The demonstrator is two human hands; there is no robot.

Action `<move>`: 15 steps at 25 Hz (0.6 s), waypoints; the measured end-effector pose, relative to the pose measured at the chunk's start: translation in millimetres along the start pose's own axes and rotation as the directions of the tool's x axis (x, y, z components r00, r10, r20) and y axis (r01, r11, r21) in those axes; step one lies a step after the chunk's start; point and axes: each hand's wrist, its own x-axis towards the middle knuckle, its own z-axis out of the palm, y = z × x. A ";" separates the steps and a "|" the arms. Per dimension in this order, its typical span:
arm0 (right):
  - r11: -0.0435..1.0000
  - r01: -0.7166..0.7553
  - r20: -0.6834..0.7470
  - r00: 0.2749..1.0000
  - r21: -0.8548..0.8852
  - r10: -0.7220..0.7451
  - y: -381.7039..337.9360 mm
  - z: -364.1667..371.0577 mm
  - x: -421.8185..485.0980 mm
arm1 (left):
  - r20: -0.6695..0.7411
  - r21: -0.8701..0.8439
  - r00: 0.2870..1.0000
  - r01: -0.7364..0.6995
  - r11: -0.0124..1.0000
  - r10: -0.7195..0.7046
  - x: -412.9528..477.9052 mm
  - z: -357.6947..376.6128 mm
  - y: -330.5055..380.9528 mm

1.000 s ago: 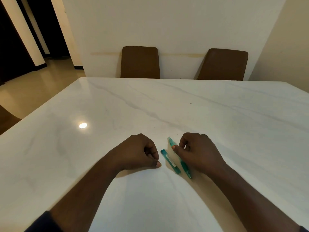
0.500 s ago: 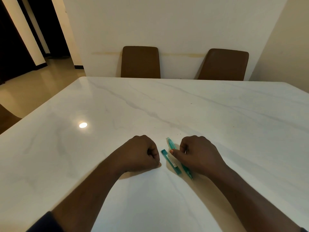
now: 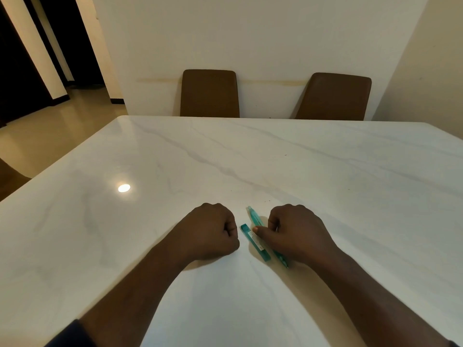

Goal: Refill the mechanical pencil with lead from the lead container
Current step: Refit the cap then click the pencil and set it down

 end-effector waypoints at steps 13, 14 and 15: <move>0.887 0.299 -0.222 0.947 0.352 -0.231 0.4 -0.9 -6.7 | -0.034 -0.916 0.980 0.048 0.397 -0.196 5.9 -10.7 -0.6; 0.863 0.343 -0.238 0.933 0.372 -0.269 0.7 -1.0 -7.5 | -0.019 -0.943 0.984 0.041 0.330 -0.177 6.0 -10.9 0.4; 0.846 0.377 -0.241 0.922 0.377 -0.304 0.7 -1.3 -8.5 | -0.007 -0.960 0.987 0.038 0.279 -0.160 5.7 -10.4 1.8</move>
